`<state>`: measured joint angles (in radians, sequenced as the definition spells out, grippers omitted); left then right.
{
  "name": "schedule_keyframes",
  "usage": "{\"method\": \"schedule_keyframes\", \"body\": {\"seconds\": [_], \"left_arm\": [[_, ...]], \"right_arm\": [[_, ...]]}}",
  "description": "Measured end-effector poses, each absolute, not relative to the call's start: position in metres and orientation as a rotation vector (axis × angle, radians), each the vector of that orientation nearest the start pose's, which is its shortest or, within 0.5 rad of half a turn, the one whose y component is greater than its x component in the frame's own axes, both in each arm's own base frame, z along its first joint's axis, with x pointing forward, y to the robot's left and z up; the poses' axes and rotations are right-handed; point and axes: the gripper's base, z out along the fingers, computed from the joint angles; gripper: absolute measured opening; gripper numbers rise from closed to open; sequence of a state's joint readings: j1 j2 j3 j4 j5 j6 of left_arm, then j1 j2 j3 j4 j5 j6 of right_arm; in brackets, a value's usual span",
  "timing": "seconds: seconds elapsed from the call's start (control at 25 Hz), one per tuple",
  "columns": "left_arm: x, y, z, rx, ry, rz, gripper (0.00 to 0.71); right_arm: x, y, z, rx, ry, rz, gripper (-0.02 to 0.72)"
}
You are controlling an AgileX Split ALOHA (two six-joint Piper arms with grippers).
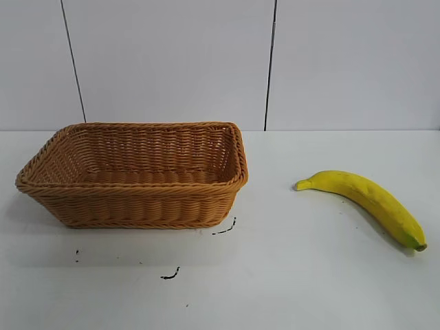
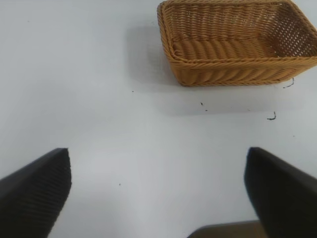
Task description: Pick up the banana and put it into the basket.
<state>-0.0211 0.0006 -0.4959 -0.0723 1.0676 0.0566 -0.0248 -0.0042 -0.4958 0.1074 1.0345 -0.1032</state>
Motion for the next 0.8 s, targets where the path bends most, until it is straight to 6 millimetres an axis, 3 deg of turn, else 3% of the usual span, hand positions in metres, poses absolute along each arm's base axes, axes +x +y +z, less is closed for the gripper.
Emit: {"method": "schedule_keyframes", "body": {"seconds": [0.32, 0.48, 0.64, 0.8], "left_arm": [[-0.005, -0.006, 0.276, 0.083, 2.053, -0.065, 0.690], [-0.005, -0.006, 0.276, 0.083, 2.053, -0.065, 0.690], [-0.005, -0.006, 0.276, 0.083, 2.053, -0.065, 0.690], [-0.005, -0.006, 0.276, 0.083, 2.053, -0.065, 0.690]], "right_arm": [[-0.004, 0.008, 0.279, -0.082, 2.012, 0.047, 0.692], [0.003, 0.008, 0.290, -0.075, 2.044, 0.053, 0.692], [0.030, 0.008, 0.310, -0.066, 2.162, 0.065, 0.692], [0.070, 0.007, 0.327, -0.058, 2.297, 0.076, 0.692]]}}
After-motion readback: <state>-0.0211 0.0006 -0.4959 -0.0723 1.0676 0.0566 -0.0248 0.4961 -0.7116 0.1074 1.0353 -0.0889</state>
